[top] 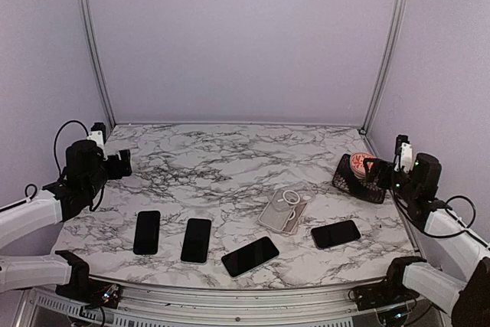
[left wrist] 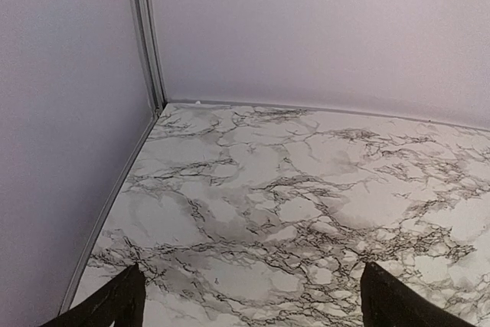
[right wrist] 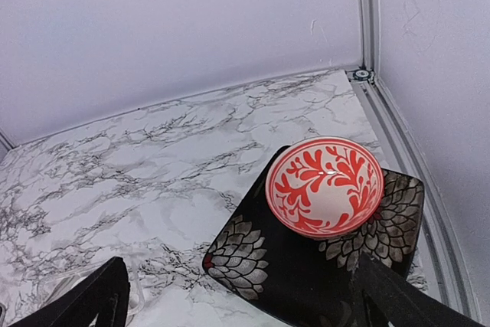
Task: Put the phone into the phone case
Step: Pick up the phone case from the phone case, then pass from the right arm to the left, then pass from the left arm to the right, then pass from the right arm to the left, then pass from the left arm to the right, then place the phone case at the center of the board.
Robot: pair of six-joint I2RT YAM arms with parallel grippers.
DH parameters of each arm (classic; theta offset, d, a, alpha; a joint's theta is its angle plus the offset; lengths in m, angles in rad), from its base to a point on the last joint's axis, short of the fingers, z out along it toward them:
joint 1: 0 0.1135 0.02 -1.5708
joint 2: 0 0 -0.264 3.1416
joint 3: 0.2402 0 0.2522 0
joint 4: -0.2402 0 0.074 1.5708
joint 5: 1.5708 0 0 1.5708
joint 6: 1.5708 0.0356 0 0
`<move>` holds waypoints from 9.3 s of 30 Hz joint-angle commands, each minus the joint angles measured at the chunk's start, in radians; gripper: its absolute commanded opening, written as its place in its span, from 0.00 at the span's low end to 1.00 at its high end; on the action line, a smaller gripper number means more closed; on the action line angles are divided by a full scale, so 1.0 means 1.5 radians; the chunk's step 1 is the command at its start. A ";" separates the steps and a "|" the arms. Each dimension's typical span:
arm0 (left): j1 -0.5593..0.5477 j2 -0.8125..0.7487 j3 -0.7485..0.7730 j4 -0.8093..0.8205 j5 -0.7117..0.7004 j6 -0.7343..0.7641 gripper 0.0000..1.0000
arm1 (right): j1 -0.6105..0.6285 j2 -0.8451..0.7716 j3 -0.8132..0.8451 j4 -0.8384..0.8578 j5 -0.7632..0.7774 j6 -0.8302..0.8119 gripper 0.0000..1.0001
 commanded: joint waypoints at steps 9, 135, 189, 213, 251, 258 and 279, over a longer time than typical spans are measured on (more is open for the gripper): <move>-0.001 -0.043 0.065 -0.025 0.021 -0.061 0.99 | 0.003 -0.058 -0.007 0.116 0.069 0.178 0.99; -0.314 0.352 0.198 0.344 0.302 -0.273 0.86 | 0.704 0.666 0.589 0.260 0.396 -0.091 0.00; -0.332 0.157 0.211 -0.017 0.464 0.205 0.99 | 0.564 0.565 0.817 -0.342 -0.350 -0.412 0.00; -0.358 0.165 0.242 0.519 0.628 -0.084 0.63 | 0.616 0.415 0.469 0.582 -0.351 -0.020 0.00; -0.362 0.164 0.394 -0.307 0.403 0.281 0.00 | 0.645 0.628 0.893 -0.487 -0.219 -0.603 0.04; -0.340 0.172 0.355 -0.205 0.086 0.133 0.99 | 0.559 0.645 0.860 -0.321 -0.270 -0.298 0.00; -0.223 0.339 0.273 -0.218 0.127 -0.141 0.99 | 0.523 0.860 0.568 0.212 -0.255 0.491 0.00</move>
